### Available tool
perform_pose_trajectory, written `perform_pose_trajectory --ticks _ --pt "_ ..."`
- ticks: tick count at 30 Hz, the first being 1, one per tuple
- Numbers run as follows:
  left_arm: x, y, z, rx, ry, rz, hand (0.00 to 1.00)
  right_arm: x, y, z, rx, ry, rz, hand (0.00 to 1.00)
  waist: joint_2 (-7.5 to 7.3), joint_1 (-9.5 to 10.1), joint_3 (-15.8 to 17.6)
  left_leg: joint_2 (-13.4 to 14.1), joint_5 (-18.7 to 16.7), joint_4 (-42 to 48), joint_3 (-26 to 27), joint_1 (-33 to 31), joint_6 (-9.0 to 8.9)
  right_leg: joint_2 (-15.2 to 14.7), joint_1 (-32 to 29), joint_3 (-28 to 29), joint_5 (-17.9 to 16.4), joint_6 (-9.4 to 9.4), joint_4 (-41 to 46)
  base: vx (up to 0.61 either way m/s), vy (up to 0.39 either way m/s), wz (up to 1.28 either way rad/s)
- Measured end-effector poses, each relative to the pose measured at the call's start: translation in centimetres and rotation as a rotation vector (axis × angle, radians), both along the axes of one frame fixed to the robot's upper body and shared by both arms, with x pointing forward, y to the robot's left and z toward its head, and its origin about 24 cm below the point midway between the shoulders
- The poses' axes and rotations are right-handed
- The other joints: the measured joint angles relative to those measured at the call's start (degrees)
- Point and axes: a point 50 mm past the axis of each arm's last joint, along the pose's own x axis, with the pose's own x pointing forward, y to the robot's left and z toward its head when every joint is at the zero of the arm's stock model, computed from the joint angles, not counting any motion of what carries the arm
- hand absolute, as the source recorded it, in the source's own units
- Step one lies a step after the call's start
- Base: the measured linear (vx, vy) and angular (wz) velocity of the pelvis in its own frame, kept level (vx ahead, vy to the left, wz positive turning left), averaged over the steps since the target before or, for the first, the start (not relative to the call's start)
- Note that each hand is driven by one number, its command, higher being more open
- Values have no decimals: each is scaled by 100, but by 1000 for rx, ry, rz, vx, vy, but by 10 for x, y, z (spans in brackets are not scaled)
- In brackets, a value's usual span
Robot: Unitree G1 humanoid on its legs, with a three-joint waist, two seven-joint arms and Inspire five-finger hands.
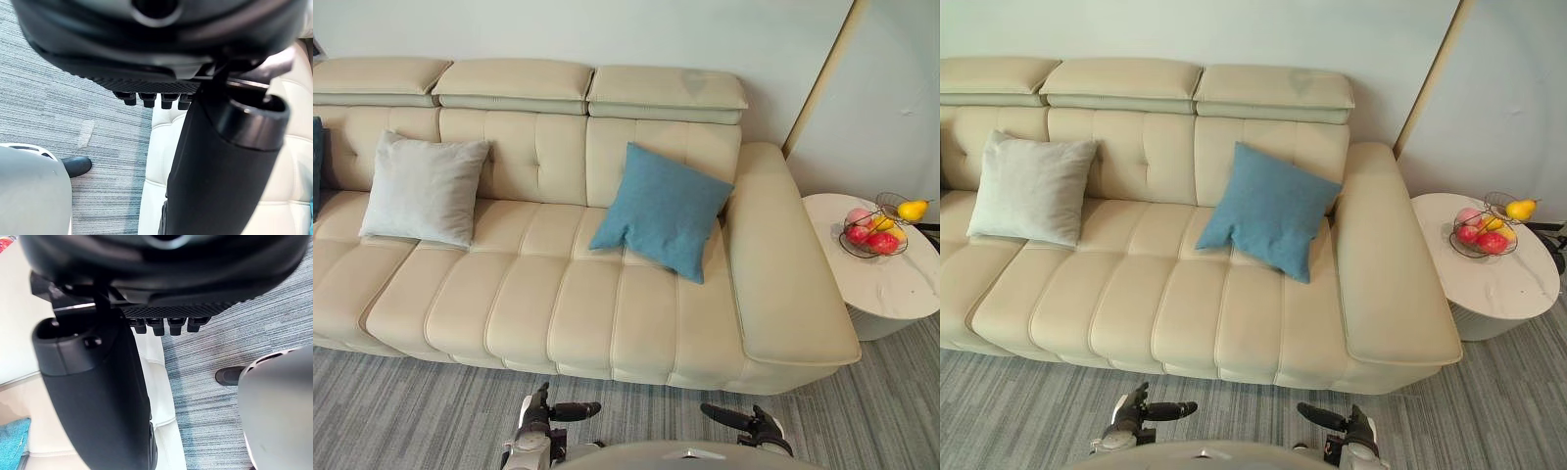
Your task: Pick up cushions and gather them together orderly.
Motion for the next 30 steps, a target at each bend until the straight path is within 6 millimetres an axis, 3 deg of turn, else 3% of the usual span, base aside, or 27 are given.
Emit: perform_pose_trajectory --ticks 9,13,19,24,25,29,30 --pt "-3 0 -2 -15 22 -5 100 -3 -2 0 10 8 -21 100 36 -134 38 42 167 -469 250 321 -18 26 50 52 29 52 -30 -19 -4 -9" --pt "-3 -1 -2 -28 22 -17 100 1 -3 2 14 -10 -16 100 90 -196 126 152 92 -463 600 473 -128 117 48 293 43 73 -31 -24 -12 -37" --pt "-1 2 -2 -29 19 -26 100 5 -6 4 6 -30 -11 100 129 -226 228 690 -486 559 1303 411 -450 513 -85 1035 51 16 45 27 -87 -72" --pt "3 -16 -4 -73 16 -27 100 1 -22 6 -39 -13 -8 100 287 -365 314 718 -511 923 694 258 -406 681 -524 1769 97 -45 280 71 -92 -86" --pt "5 -20 -4 -87 12 -22 100 -3 -24 6 -46 -2 -10 100 324 -366 322 744 -534 913 827 293 -370 764 -687 1892 97 -45 431 18 -5 -91" --pt "8 -17 -3 -84 10 6 100 4 -22 7 -48 -20 22 100 202 -371 405 776 -584 911 1905 536 -308 1081 -1228 2340 321 -92 775 -79 -22 -158" --pt "9 -14 -2 -76 5 6 100 11 -18 9 -48 -37 49 100 139 -357 418 808 -639 925 2355 546 -215 1157 -1423 1741 632 -180 540 -172 -103 -163"
